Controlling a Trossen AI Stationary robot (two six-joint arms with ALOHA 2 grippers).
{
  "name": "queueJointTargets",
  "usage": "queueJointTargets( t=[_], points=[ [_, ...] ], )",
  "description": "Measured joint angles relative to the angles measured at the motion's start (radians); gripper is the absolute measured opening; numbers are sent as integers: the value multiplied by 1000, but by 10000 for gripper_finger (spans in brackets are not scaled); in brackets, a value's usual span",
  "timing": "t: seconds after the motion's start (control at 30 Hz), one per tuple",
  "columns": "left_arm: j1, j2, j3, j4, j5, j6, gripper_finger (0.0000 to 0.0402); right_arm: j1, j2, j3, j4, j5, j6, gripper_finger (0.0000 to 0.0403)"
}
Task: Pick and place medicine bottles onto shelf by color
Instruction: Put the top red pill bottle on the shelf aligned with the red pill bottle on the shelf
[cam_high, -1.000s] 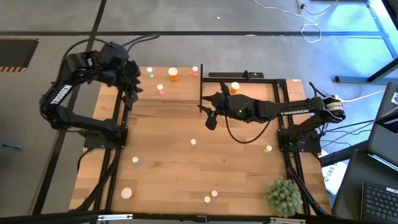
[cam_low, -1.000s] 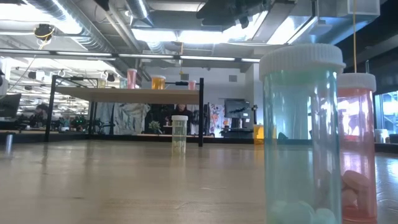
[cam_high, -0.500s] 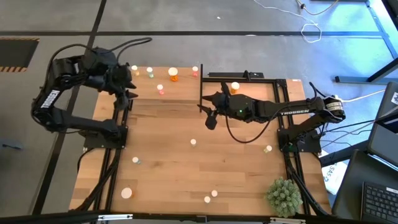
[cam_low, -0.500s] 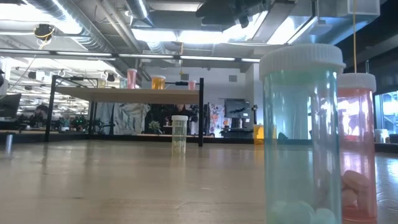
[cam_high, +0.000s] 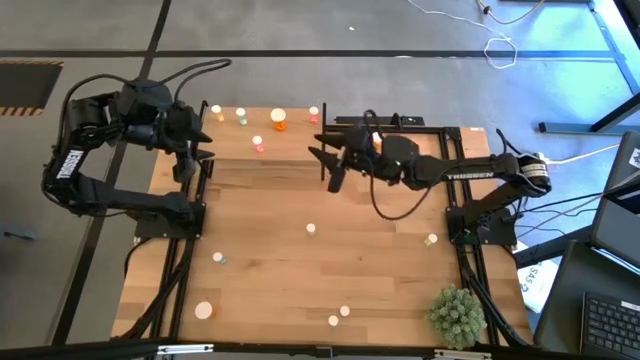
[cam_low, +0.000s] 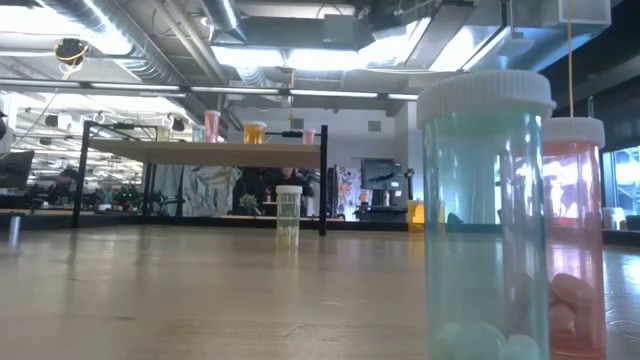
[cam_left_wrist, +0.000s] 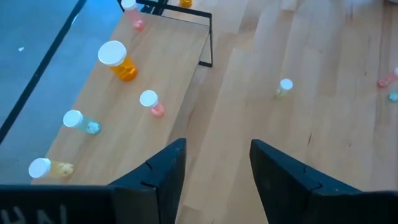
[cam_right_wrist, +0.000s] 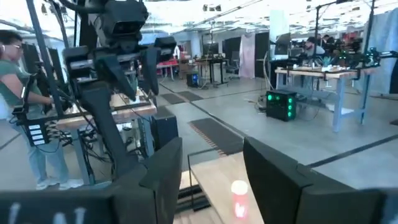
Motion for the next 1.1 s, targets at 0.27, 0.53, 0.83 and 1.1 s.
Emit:
queueJointTargets(
  t=[0.27,0.53,0.83,1.1],
  points=[
    [0,2,0,0,-1,35,173,-49,226,429,-403,-59,-60,159],
    [0,-5,-1,-5,-1,35,173,-60,468,795,-841,-61,-185,159],
    [0,-11,-1,-7,-1,36,173,-93,604,916,-916,-284,-169,158],
    [0,-11,-1,-7,-6,36,173,-99,606,920,-894,-264,-138,160]
  ],
)
